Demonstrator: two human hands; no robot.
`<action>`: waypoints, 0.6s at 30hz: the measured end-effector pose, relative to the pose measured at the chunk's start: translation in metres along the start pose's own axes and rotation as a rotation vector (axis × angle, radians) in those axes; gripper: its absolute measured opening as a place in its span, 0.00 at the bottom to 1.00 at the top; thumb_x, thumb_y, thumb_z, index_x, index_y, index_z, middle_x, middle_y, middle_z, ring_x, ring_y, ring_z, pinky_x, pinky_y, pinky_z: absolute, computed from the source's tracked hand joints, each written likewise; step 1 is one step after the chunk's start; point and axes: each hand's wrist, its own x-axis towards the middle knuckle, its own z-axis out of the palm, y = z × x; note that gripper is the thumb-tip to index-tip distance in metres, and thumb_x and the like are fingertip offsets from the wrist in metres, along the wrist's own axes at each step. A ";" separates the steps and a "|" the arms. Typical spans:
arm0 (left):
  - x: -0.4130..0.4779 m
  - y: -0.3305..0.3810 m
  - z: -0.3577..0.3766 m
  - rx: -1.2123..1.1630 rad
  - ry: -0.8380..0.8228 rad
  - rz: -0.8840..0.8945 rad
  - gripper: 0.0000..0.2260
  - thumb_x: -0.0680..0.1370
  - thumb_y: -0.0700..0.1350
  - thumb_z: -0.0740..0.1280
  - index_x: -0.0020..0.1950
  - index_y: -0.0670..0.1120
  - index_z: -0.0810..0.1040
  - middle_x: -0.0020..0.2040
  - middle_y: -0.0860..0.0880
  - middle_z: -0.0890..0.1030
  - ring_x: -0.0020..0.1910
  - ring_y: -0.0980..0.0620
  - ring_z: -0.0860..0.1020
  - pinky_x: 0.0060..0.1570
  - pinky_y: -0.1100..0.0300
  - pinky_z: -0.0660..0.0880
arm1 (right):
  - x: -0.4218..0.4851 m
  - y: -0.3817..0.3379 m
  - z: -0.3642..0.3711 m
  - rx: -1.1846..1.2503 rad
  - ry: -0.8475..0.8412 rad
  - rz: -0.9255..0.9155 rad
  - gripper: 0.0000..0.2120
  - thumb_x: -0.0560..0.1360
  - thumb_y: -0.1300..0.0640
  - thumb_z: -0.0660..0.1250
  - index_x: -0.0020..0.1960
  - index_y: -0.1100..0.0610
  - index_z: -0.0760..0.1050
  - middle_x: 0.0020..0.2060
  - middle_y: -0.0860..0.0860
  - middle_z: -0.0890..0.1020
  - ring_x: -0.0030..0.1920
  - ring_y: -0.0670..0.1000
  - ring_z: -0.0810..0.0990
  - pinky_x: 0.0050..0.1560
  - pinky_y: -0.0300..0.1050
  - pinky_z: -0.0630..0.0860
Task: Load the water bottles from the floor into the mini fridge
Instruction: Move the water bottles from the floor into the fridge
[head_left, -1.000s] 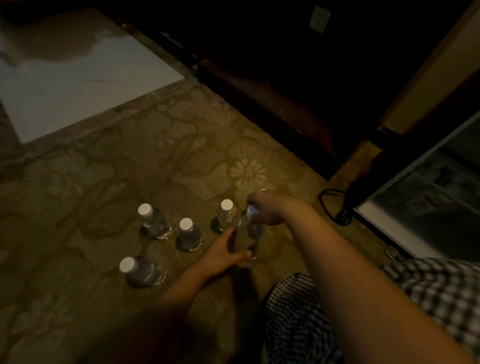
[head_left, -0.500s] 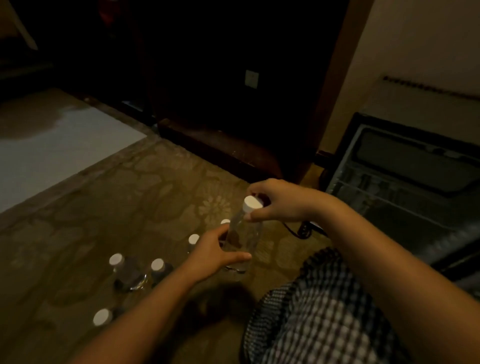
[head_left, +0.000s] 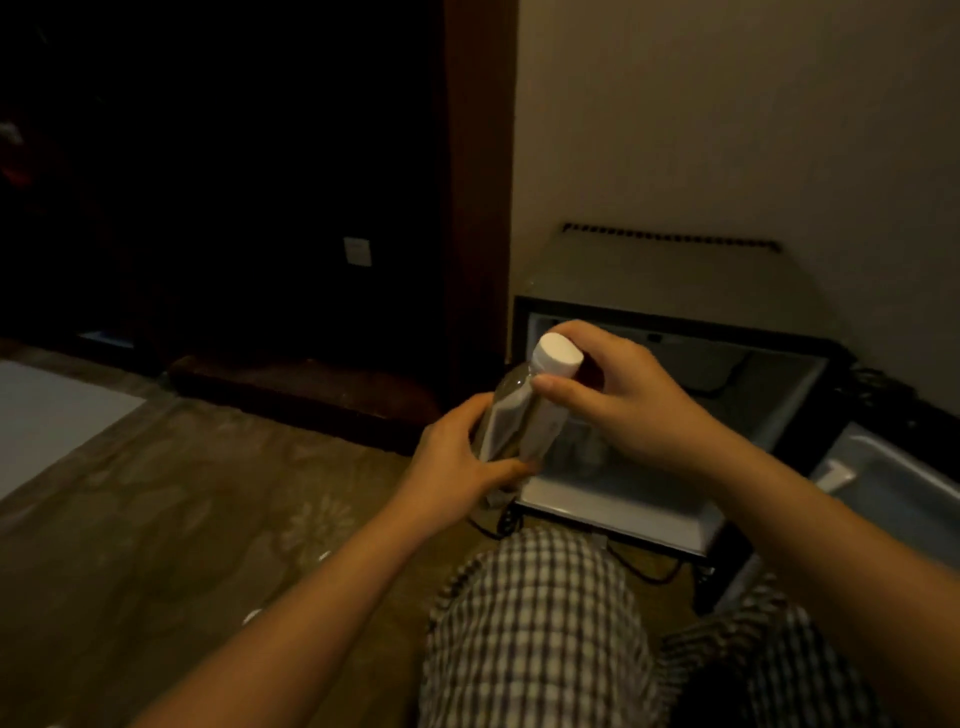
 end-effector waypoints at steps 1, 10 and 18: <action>0.012 0.004 0.006 0.032 -0.019 0.018 0.27 0.67 0.47 0.75 0.65 0.53 0.71 0.55 0.57 0.74 0.53 0.64 0.72 0.47 0.76 0.68 | -0.002 0.005 -0.007 -0.010 0.048 -0.002 0.09 0.74 0.52 0.65 0.53 0.51 0.73 0.46 0.44 0.78 0.47 0.44 0.78 0.47 0.41 0.76; 0.110 0.023 0.084 0.105 -0.280 0.053 0.24 0.66 0.51 0.75 0.60 0.50 0.73 0.57 0.48 0.75 0.56 0.51 0.75 0.59 0.54 0.74 | -0.003 0.076 -0.066 -0.240 0.312 0.090 0.06 0.74 0.55 0.67 0.50 0.52 0.72 0.40 0.43 0.75 0.40 0.40 0.74 0.40 0.30 0.69; 0.140 -0.021 0.163 -0.346 -0.312 -0.161 0.11 0.74 0.48 0.68 0.56 0.48 0.76 0.52 0.49 0.80 0.55 0.50 0.78 0.53 0.61 0.75 | -0.009 0.166 -0.077 -0.252 0.409 0.353 0.10 0.73 0.54 0.68 0.52 0.57 0.75 0.47 0.53 0.79 0.47 0.50 0.77 0.45 0.42 0.74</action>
